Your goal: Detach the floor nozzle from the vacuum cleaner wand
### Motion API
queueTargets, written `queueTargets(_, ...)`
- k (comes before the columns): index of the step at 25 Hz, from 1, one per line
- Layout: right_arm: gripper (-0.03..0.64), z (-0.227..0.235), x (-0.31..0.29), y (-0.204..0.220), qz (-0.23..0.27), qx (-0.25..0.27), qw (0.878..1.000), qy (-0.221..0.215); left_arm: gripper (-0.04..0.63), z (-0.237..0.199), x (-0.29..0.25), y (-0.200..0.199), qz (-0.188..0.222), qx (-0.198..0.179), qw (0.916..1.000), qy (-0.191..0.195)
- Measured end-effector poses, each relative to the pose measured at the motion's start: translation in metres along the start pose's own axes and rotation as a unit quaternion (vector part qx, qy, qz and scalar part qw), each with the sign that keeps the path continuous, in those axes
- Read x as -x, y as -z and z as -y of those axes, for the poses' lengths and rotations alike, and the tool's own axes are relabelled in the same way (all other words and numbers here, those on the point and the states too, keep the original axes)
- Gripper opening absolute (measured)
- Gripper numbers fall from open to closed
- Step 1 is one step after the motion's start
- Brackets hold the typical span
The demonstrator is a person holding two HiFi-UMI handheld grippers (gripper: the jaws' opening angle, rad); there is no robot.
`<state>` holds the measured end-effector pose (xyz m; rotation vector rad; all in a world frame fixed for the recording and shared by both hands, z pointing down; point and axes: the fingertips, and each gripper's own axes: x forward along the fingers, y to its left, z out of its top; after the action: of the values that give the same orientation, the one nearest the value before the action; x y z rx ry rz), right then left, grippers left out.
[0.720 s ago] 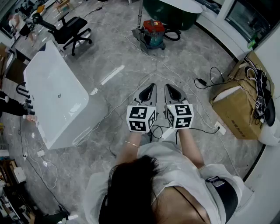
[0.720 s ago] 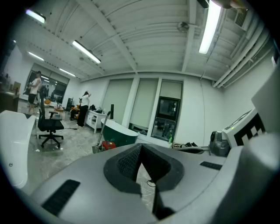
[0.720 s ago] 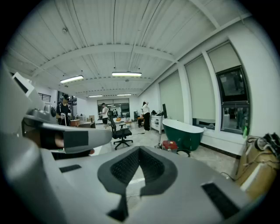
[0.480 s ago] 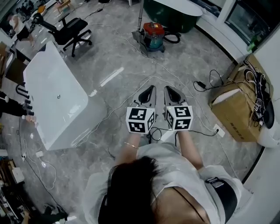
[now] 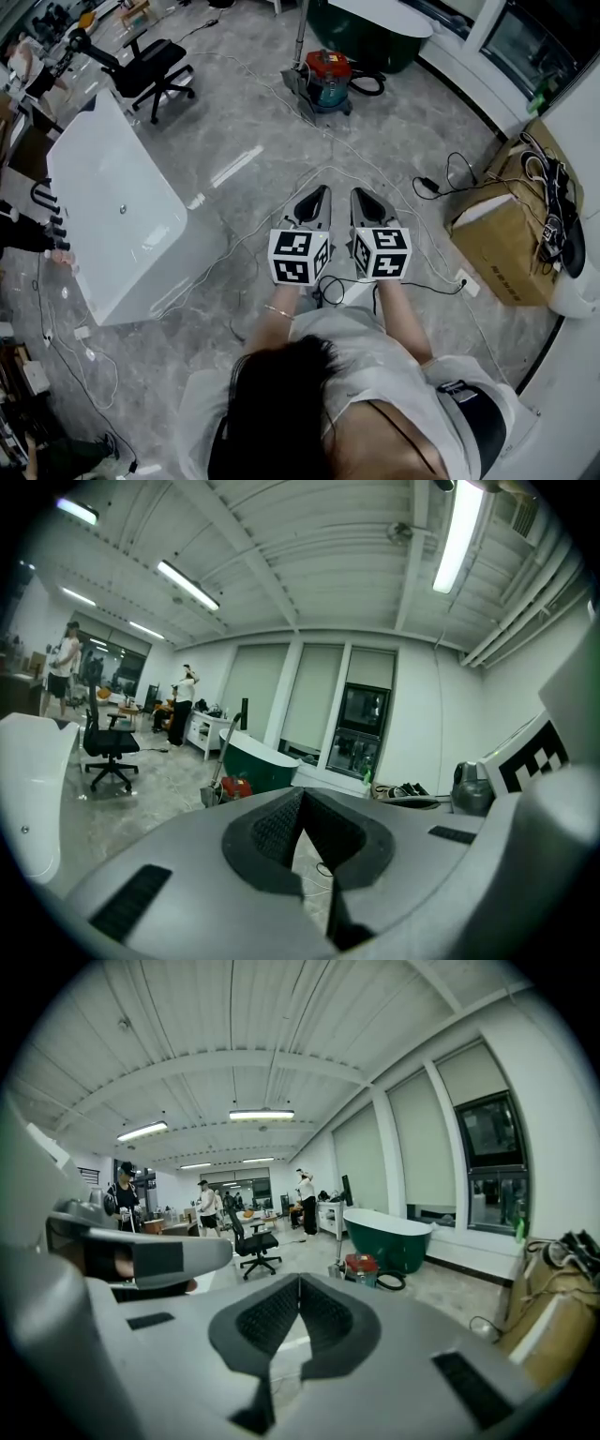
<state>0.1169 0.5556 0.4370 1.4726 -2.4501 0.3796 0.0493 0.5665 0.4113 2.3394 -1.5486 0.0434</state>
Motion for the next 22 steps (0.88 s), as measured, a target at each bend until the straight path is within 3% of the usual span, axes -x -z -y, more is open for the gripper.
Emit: queueTargets(22, 0.015, -0.04, -0.05, -0.009, 0.01, -0.018, 1.0, 0.019, 0.003, -0.069, -0.002, -0.017, -0.011, -0.016, 0.9997, 0.016)
